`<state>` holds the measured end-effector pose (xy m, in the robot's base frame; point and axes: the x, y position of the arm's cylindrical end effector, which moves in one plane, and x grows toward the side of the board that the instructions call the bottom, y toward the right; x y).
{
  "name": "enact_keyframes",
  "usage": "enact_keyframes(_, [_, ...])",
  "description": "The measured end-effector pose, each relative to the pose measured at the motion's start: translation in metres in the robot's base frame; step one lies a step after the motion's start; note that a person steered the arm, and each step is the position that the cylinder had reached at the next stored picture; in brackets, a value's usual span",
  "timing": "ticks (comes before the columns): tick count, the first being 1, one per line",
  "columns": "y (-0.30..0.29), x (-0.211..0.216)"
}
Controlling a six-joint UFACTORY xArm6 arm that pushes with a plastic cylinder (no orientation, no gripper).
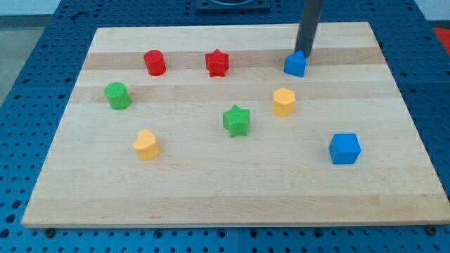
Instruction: Move the red star closer to the red circle
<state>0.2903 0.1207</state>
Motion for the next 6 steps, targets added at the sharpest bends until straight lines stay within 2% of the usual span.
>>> enact_keyframes(2, [-0.081,0.004])
enact_keyframes(5, [-0.148,0.020])
enact_keyframes(6, [-0.192,0.020])
